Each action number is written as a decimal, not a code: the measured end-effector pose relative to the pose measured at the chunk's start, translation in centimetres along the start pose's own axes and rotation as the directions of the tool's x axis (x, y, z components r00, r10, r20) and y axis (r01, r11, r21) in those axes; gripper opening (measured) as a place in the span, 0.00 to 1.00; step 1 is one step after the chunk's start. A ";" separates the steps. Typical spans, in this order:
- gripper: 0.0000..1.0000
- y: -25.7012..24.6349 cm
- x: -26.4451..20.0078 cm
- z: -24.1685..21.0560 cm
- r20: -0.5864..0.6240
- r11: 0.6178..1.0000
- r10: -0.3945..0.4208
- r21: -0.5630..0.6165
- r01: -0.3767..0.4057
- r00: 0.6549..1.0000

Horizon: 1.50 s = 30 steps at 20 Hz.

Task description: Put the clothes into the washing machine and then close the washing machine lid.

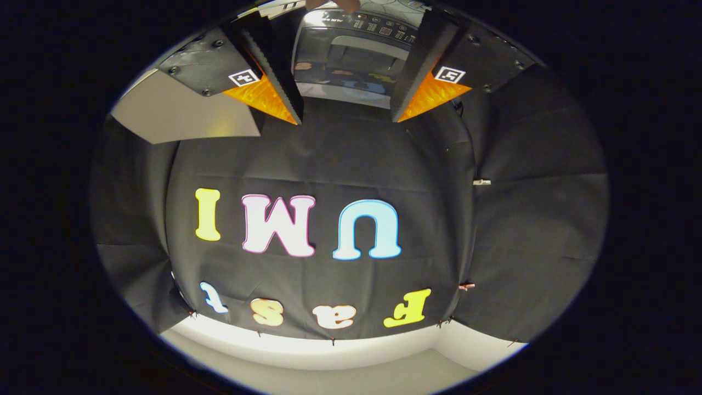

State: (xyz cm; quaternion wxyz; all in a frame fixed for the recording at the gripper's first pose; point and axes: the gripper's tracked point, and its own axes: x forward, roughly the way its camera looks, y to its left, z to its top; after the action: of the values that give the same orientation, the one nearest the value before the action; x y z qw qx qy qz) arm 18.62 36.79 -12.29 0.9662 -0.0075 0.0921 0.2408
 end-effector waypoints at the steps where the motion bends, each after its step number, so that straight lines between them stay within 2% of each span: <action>1: 1.00 -0.7 -0.9 0.9 0.017 1.000 -0.003 0.000 0.003 1.000; 7: 0.99 -4.2 -6.5 3.2 0.026 1.000 -0.008 0.006 0.007 1.000; 19: 0.99 -14.1 -18.6 5.3 0.083 0.991 -0.134 0.039 0.131 0.987; 25: 0.99 -14.9 -23.1 4.5 0.081 0.988 -0.153 0.030 0.151 0.985; 30: 0.99 -14.5 -24.6 4.5 0.085 0.989 -0.149 0.028 0.147 0.985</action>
State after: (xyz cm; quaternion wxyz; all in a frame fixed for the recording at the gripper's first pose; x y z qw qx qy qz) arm 4.89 12.82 -3.87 0.9845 0.0064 0.0517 0.1676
